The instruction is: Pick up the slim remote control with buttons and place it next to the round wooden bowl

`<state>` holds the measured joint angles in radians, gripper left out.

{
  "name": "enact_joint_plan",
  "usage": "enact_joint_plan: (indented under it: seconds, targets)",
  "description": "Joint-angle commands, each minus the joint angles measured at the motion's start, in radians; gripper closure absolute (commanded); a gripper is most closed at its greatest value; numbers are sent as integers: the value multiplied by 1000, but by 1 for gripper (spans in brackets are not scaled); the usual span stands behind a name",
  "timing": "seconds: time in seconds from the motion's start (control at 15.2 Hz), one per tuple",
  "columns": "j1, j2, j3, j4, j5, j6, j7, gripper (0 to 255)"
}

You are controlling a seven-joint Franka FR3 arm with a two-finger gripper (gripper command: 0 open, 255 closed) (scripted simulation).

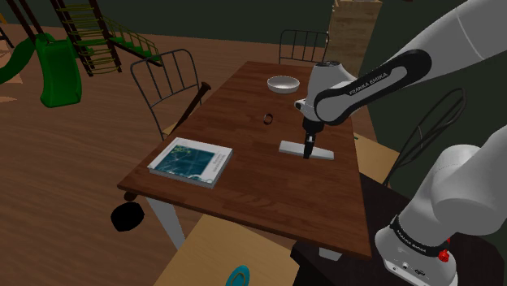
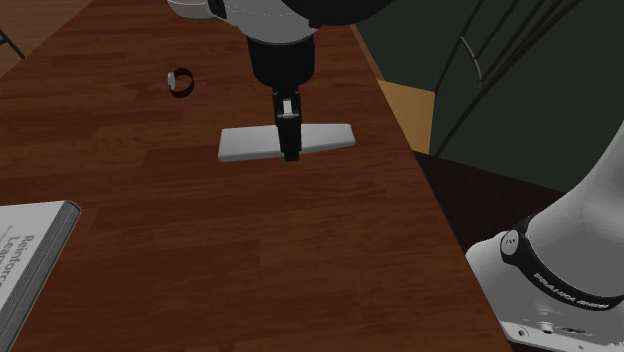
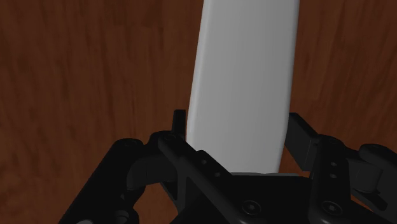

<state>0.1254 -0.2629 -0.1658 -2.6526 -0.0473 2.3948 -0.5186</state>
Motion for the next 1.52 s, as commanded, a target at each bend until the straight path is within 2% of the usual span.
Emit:
enact_joint_plan:
  seconds: [0.0, 1.45]
  targets:
    - [0, 0, 0, 0, 0, 0, 0, 255]
    - [-5, -172, 20, 158, -10, -329, 15, 255]
